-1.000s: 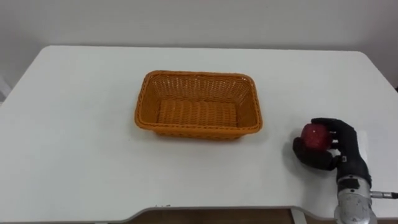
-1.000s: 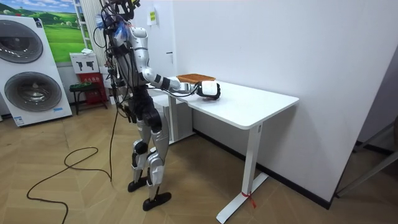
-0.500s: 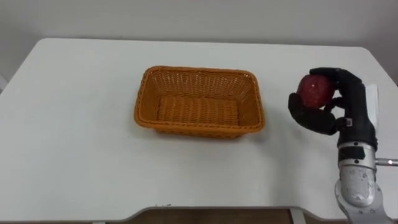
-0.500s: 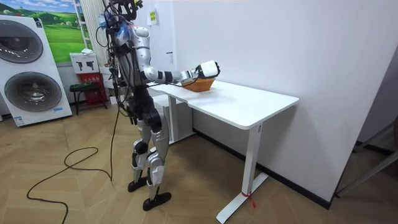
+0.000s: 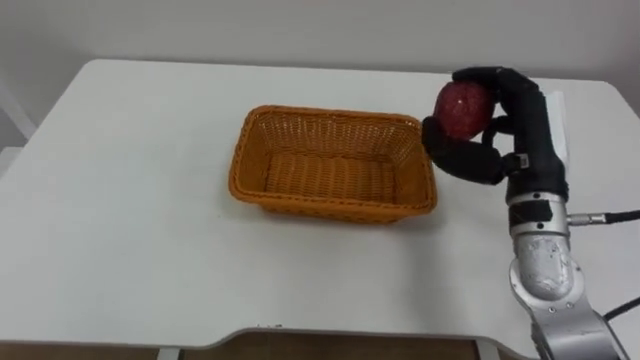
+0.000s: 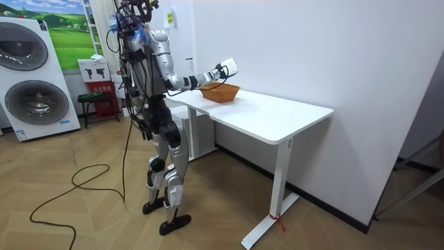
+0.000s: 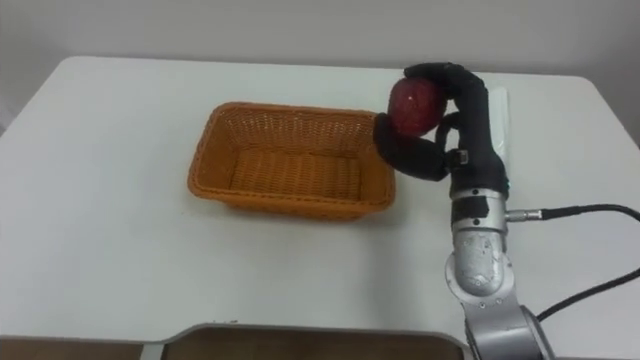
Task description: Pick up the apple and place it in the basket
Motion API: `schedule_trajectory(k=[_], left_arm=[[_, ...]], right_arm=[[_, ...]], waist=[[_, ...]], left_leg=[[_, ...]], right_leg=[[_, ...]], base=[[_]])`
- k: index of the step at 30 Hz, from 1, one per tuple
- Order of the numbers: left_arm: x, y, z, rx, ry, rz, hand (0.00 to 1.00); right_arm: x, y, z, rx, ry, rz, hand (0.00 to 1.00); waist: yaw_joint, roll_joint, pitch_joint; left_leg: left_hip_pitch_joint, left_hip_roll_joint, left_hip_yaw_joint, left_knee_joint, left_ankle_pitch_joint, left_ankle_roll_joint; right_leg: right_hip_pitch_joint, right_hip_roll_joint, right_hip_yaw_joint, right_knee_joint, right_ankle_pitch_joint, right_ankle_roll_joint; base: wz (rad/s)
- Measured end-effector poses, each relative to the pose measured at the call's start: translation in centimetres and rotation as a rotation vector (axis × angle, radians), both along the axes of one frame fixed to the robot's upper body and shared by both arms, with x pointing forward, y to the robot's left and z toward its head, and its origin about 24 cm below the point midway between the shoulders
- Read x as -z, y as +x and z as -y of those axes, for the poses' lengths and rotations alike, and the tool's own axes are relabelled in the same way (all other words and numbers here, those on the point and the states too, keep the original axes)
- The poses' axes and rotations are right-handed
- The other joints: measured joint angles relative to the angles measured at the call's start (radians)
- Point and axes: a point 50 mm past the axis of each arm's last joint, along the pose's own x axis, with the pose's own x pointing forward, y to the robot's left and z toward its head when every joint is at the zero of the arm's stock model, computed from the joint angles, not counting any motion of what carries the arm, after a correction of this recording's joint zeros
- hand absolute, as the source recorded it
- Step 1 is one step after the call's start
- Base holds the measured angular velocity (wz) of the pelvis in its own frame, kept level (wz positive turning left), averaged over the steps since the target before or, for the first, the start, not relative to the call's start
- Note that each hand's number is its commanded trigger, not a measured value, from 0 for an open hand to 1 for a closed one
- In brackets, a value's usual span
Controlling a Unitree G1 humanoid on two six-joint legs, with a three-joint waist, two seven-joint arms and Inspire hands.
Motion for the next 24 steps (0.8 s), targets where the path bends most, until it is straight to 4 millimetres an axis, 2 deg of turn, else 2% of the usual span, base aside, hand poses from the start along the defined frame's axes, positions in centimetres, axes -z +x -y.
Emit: schedule_trajectory(k=[2,4,6,7,11,18,24], left_arm=[[0.0,0.5,-0.1,0.007,-0.004,0.004,0.0],[0.0,0.7,0.1,0.017,-0.017,0.002,0.0],[0.0,1.4,0.1,0.031,-0.029,0.011,0.0],[0.1,1.6,0.2,0.035,-0.031,0.011,0.0],[0.0,2.0,0.1,0.035,-0.021,0.021,0.0],[0.0,1.9,0.1,0.06,-0.012,0.016,0.0],[-0.2,2.5,0.0,0.065,0.009,0.042,0.0]], right_arm=[[-0.5,0.6,-0.6,-0.036,-0.008,0.006,1.0],[-0.9,1.0,-1.1,-0.067,-0.018,0.008,1.0],[-1.1,1.3,-1.4,-0.089,-0.023,0.01,0.45],[-1.3,1.5,-2.0,-0.112,-0.029,0.009,0.0],[-1.7,2.1,-3.6,-0.204,-0.055,0.0,0.0],[-2.2,2.6,-4.0,-0.238,-0.078,-0.003,0.0],[-2.1,2.7,-3.8,-0.241,-0.086,-0.014,0.0]], waist=[[0.007,-0.014,0.0038],[0.011,-0.02,0.0039],[0.027,-0.022,0.0026],[0.037,-0.021,0.0026],[0.05,-0.018,0.004],[0.063,0.003,0.0143],[0.067,0.002,0.01]], left_leg=[[-0.002,0.0,-0.005,0.002,0.0,0.0],[-0.007,-0.001,-0.009,0.006,0.0,0.0],[-0.008,-0.001,-0.011,0.009,0.0,0.0],[-0.008,-0.001,-0.011,0.009,0.0,0.0],[-0.018,-0.002,-0.023,0.013,0.0,0.0],[-0.021,-0.002,-0.029,0.013,0.0,0.0],[-0.02,-0.001,-0.029,0.01,0.001,-0.001]], right_leg=[[0.001,0.0,-0.006,-0.002,0.0,0.0],[0.002,-0.001,-0.012,-0.005,0.0,0.0],[0.004,-0.001,-0.013,-0.011,0.001,-0.001],[0.006,-0.001,-0.014,-0.014,0.002,-0.002],[0.001,-0.003,-0.029,-0.016,0.002,-0.002],[0.002,-0.004,-0.043,-0.017,0.002,-0.002],[0.001,-0.003,-0.043,-0.017,0.002,-0.002]], base=[[0.08],[0.06],[0.03],[0.0],[0.09],[0.04],[0.0]])
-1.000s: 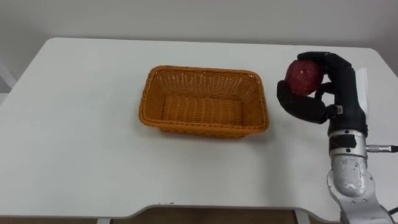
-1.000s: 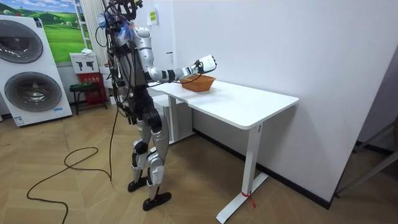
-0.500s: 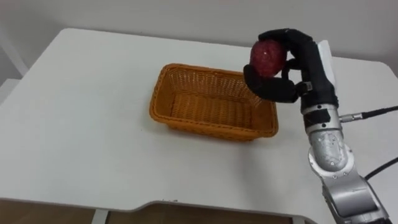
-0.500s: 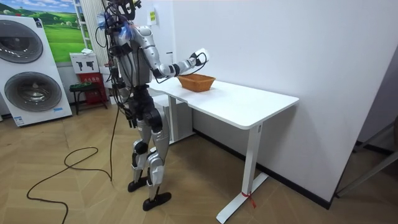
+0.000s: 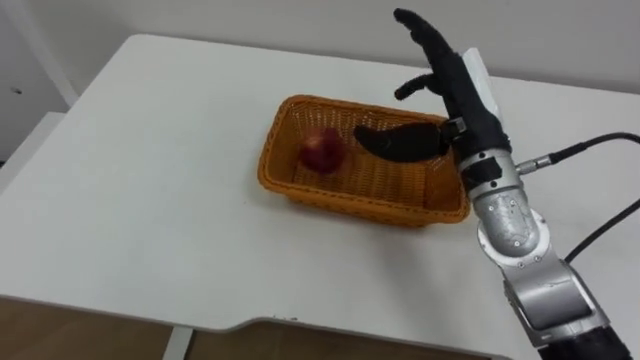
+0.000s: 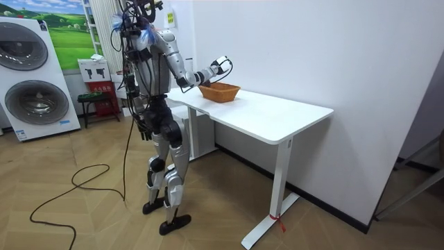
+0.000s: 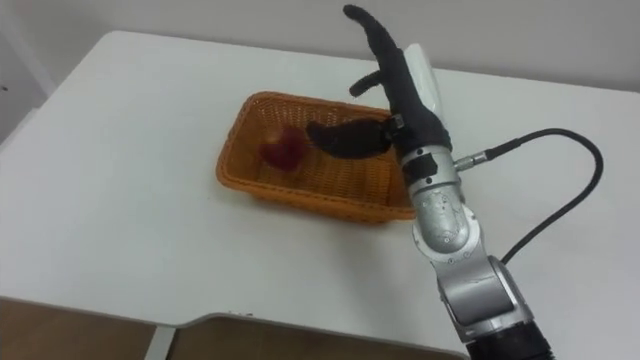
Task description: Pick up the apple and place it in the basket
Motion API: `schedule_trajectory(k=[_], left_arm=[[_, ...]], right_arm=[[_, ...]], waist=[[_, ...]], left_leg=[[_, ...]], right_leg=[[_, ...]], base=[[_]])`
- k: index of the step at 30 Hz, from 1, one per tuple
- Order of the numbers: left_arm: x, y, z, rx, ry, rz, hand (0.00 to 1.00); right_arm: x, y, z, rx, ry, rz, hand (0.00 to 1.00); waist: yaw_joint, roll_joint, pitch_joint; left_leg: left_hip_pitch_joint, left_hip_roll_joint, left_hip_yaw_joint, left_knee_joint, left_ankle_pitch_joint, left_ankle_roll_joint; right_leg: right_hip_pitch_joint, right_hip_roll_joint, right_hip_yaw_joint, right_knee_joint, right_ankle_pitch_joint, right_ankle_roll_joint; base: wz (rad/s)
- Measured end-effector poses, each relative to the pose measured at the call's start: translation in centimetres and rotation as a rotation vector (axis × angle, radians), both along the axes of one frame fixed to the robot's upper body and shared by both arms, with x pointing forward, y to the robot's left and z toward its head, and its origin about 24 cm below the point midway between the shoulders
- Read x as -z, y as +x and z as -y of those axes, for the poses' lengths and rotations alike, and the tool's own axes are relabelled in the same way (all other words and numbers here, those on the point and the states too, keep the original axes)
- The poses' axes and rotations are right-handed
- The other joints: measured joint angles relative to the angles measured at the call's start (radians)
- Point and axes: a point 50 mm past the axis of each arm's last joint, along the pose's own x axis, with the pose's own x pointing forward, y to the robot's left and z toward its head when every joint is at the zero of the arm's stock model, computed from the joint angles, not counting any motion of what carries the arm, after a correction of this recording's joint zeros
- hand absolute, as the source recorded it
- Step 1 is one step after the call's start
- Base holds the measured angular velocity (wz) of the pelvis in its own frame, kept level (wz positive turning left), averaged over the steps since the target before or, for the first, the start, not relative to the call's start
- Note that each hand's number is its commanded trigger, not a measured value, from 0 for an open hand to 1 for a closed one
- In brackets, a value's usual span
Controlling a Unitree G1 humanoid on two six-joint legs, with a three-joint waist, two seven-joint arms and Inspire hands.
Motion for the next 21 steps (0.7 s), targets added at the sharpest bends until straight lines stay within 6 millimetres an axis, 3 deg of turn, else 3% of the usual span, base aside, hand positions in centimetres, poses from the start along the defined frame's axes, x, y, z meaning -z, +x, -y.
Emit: schedule_trajectory(k=[5,13,21], left_arm=[[0.0,0.2,0.0,0.002,0.002,0.007,0.0],[0.0,-0.6,-0.1,-0.011,0.014,-0.012,0.0],[0.0,-2.0,-0.4,-0.041,0.016,-0.035,0.0]], right_arm=[[0.2,0.0,0.1,0.005,-0.004,-0.011,0.0],[0.3,0.1,0.7,0.037,-0.02,-0.016,0.0],[-3.0,-0.4,3.5,0.169,0.021,0.156,0.0]], waist=[[-0.001,-0.011,-0.0087],[-0.013,-0.02,-0.0102],[-0.05,-0.028,-0.013]], left_leg=[[0.008,0.0,0.0,-0.002,0.0,0.0],[0.017,0.0,0.001,-0.003,0.0,0.0],[0.018,0.0,0.004,-0.002,0.0,0.0]], right_leg=[[0.009,0.0,0.001,-0.003,0.0,0.0],[0.028,0.001,0.001,-0.014,0.0,0.0],[0.027,0.0,0.0,-0.013,0.001,0.0]], base=[[0.0],[0.0],[0.0]])
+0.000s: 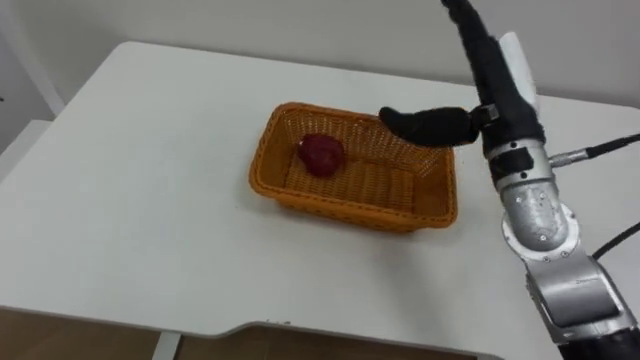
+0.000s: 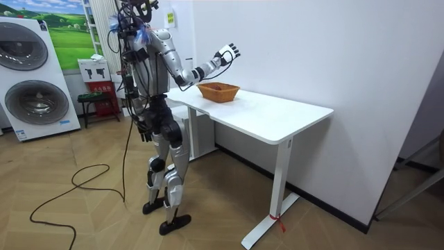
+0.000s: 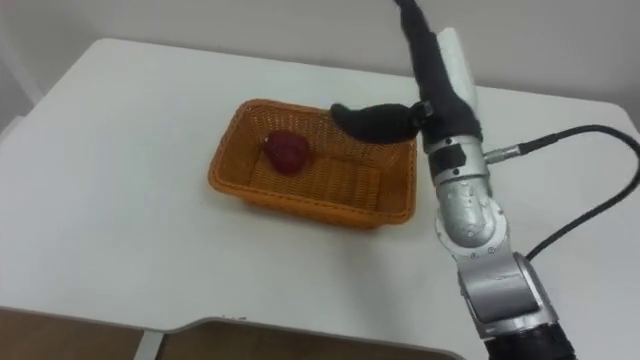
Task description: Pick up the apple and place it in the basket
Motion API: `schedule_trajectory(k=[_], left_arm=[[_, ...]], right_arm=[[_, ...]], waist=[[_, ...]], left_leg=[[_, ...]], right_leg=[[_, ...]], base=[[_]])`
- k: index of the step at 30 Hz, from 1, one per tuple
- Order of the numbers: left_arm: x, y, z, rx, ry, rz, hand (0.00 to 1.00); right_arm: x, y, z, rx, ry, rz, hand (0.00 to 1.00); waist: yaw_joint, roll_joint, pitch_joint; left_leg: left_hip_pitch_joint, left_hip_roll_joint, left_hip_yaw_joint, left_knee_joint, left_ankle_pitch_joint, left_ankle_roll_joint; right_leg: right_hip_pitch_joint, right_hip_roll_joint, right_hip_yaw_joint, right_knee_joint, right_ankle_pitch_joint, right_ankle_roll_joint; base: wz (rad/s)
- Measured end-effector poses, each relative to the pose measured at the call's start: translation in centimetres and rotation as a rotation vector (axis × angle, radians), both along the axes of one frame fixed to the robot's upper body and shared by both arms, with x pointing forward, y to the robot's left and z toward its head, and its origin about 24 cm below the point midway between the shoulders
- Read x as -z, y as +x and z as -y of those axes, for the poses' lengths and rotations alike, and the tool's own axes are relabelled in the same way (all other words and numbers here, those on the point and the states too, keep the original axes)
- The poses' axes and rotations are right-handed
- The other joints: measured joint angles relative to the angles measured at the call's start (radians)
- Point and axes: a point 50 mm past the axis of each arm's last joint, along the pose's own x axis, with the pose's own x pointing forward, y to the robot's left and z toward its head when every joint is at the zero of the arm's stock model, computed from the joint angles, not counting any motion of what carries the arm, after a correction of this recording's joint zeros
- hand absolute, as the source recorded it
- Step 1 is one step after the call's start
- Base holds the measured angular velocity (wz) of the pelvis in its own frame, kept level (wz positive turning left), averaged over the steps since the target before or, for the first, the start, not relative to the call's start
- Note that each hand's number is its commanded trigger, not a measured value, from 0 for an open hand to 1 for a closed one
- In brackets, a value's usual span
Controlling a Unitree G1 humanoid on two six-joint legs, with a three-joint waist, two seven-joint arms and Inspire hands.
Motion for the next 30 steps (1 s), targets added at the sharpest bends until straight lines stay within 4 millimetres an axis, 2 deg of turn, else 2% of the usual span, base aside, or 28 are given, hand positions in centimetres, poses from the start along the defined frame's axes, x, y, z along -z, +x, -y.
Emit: schedule_trajectory(k=[4,9,11,12,14,18,20,21,23,24,25,26,27,29,30], left_arm=[[-0.1,-0.6,-0.3,-0.022,0.012,-0.002,0.0],[-0.3,-1.9,-0.7,-0.091,0.023,-0.01,0.0],[-0.3,-2.3,-0.8,-0.101,0.028,-0.018,0.0],[-0.3,-2.4,-0.9,-0.106,0.03,-0.016,0.0],[-0.5,-2.5,-1.2,-0.136,0.052,-0.006,0.0],[-0.8,-3.1,-1.9,-0.182,0.094,0.004,0.0],[-0.9,-3.3,-2.3,-0.21,0.115,0.008,0.0],[-1.0,-3.3,-2.4,-0.214,0.119,0.011,0.0],[-1.2,-3.2,-2.7,-0.231,0.131,0.025,0.0],[-1.2,-3.1,-2.7,-0.232,0.135,0.028,0.0],[-1.2,-2.9,-2.8,-0.233,0.14,0.034,0.0],[-1.2,-2.9,-2.8,-0.236,0.14,0.031,0.0],[-1.2,-3.0,-2.8,-0.238,0.14,0.028,0.0],[-1.1,-3.0,-2.5,-0.24,0.135,0.02,0.0],[-1.0,-2.9,-2.4,-0.24,0.131,0.019,0.0]], right_arm=[[0.0,-0.8,3.4,0.157,0.02,0.036,0.0],[0.3,-2.9,8.6,0.435,0.074,0.087,0.0],[0.8,-3.8,11.3,0.573,0.168,0.095,0.0],[1.0,-4.1,12.0,0.612,0.187,0.097,0.0],[1.9,-6.1,14.7,0.788,0.24,0.106,0.0],[3.9,-9.5,18.1,1.05,0.342,0.1,0.0],[6.2,-12.2,20.0,1.231,0.418,0.04,0.0],[6.8,-12.9,20.4,1.271,0.443,0.023,0.0],[9.6,-15.3,21.7,1.428,0.528,-0.073,0.0],[10.5,-16.1,21.9,1.465,0.544,-0.107,0.0],[12.4,-18.0,22.1,1.539,0.574,-0.194,0.0],[14.2,-19.9,22.0,1.605,0.598,-0.286,0.0],[15.1,-20.8,21.8,1.635,0.61,-0.338,0.0],[18.5,-24.0,20.3,1.714,0.645,-0.54,0.0],[19.2,-24.5,19.8,1.723,0.652,-0.585,0.0]], waist=[[-0.029,-0.01,-0.0009],[-0.079,-0.005,0.0015],[-0.102,-0.002,-0.0007],[-0.108,-0.001,-0.0008],[-0.128,0.005,-0.0018],[-0.15,0.001,-0.002],[-0.167,-0.004,-0.0102],[-0.17,-0.005,-0.0108],[-0.192,-0.01,-0.0108],[-0.194,-0.004,-0.0128],[-0.195,-0.002,-0.0123],[-0.193,-0.006,-0.0124],[-0.193,-0.004,-0.0131],[-0.19,0.003,-0.0091],[-0.189,0.004,-0.0089]], left_leg=[[0.001,0.0,0.002,0.0,0.0,0.0],[-0.002,-0.001,0.004,0.0,0.0,0.0],[0.0,0.001,0.013,-0.002,0.0,0.0],[0.0,0.001,0.013,-0.003,0.0,0.0],[-0.001,0.002,0.014,-0.003,0.0,0.0],[-0.003,0.002,0.028,-0.008,0.0,0.0],[-0.007,0.001,0.029,-0.007,0.0,0.0],[-0.008,0.001,0.029,-0.006,0.0,0.0],[-0.015,0.001,0.03,0.001,0.0,0.0],[-0.016,0.002,0.03,0.002,0.0,0.0],[-0.016,0.002,0.029,0.002,0.0,0.0],[-0.015,0.002,0.029,0.002,0.0,0.0],[-0.014,0.002,0.029,0.002,0.0,0.0],[-0.005,0.003,0.039,-0.003,0.0,0.0],[-0.003,0.003,0.043,-0.007,0.0,0.0]], right_leg=[[-0.003,0.001,0.002,-0.002,0.0,0.0],[-0.003,0.0,0.001,-0.001,0.0,0.0],[-0.006,0.001,0.008,0.0,0.0,0.0],[-0.007,0.001,0.009,0.0,0.0,0.0],[-0.012,0.002,0.013,0.007,0.0,0.0],[-0.027,0.003,0.031,0.014,0.0,0.0],[-0.03,0.002,0.031,0.013,0.0,0.0],[-0.031,0.002,0.031,0.013,0.0,0.0],[-0.035,0.002,0.032,0.017,0.0,0.0],[-0.035,0.003,0.031,0.018,0.0,0.0],[-0.033,0.003,0.029,0.018,0.0,0.0],[-0.033,0.003,0.03,0.018,0.0,0.0],[-0.033,0.003,0.03,0.018,0.0,0.0],[-0.033,0.004,0.044,0.021,0.0,0.0],[-0.034,0.005,0.048,0.023,0.0,0.0]], base=[[-0.01],[-0.01],[-0.09],[-0.06],[-0.02],[-0.15],[0.0],[0.0],[0.0],[0.04],[0.0],[0.0],[-0.04],[-0.12],[-0.16]])
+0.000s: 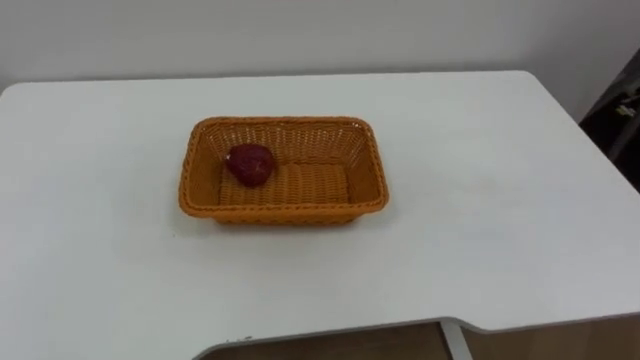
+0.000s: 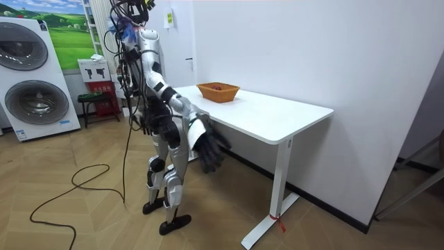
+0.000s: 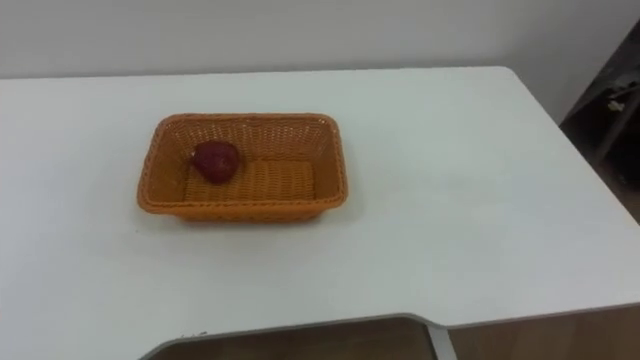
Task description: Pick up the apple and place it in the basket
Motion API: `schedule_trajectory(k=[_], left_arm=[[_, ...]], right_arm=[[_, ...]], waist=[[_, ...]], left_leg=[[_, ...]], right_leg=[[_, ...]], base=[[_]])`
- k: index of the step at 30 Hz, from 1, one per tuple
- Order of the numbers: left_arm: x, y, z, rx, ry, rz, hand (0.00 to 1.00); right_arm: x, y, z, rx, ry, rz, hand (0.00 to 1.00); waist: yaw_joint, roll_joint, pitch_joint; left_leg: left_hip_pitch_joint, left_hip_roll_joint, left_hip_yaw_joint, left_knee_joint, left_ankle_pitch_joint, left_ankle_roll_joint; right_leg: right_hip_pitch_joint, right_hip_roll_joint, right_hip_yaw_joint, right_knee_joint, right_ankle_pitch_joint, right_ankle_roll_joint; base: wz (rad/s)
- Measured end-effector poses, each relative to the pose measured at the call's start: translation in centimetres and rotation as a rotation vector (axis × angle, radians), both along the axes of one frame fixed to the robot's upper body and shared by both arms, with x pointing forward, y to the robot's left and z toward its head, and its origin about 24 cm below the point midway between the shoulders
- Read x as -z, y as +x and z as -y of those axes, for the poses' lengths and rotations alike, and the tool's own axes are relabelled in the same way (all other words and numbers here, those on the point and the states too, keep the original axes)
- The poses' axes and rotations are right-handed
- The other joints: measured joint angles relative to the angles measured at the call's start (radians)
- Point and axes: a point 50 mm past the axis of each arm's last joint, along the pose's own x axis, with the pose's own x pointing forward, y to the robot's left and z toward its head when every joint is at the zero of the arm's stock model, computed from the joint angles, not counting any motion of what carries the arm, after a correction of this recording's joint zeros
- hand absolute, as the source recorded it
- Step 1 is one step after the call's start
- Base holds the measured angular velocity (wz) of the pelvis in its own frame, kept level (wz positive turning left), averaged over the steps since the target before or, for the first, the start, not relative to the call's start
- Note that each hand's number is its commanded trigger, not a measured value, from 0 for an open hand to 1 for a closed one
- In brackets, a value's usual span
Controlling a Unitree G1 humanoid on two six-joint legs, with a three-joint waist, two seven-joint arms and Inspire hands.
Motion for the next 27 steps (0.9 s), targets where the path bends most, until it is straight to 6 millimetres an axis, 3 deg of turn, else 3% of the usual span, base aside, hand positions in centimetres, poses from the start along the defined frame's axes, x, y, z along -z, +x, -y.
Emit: schedule_trajectory(k=[2,7,12,14,22,27], left_arm=[[0.0,0.0,0.0,0.0,-0.001,-0.008,0.0],[0.2,0.8,0.2,0.02,-0.019,0.002,0.0],[0.3,0.9,0.5,0.026,-0.052,-0.003,0.0],[0.3,0.8,0.6,0.038,-0.058,-0.021,0.0],[1.0,0.9,2.3,0.115,-0.114,-0.065,0.0],[1.2,0.6,2.9,0.133,-0.135,-0.101,0.0]], right_arm=[[2.5,-2.2,-2.1,-0.02,0.128,-0.118,0.0],[5.5,-4.2,-5.4,-0.169,0.347,-0.281,0.0],[7.1,-4.0,-7.3,-0.349,0.527,-0.289,0.0],[7.7,-3.4,-8.4,-0.473,0.614,-0.296,0.0],[9.3,-1.9,-12.2,-0.821,0.823,-0.349,0.0],[9.7,-2.0,-13.4,-0.893,0.912,-0.349,0.0]], waist=[[0.001,0.007,0.005],[0.013,0.013,0.0082],[0.036,0.014,0.0091],[0.059,0.027,0.0048],[0.081,0.053,0.0172],[0.084,0.054,0.0173]], left_leg=[[0.002,-0.001,0.001,-0.004,0.0,0.0],[0.003,-0.002,0.003,-0.009,0.0,0.0],[0.002,-0.001,0.011,-0.007,0.0,0.0],[-0.002,-0.001,0.009,-0.007,0.0,0.0],[0.002,-0.002,-0.009,-0.002,0.0,0.0],[0.003,-0.004,-0.026,-0.003,-0.001,0.0]], right_leg=[[-0.003,-0.001,0.004,0.007,-0.003,0.001],[-0.014,-0.001,0.01,0.01,-0.004,0.002],[-0.019,-0.001,0.007,0.007,-0.003,0.001],[-0.012,-0.001,0.006,-0.001,-0.003,0.001],[0.009,-0.003,-0.015,-0.012,-0.003,0.002],[0.011,-0.004,-0.027,-0.012,-0.01,0.001]], base=[[-0.04],[-0.05],[-0.01],[0.0],[0.09],[0.09]])
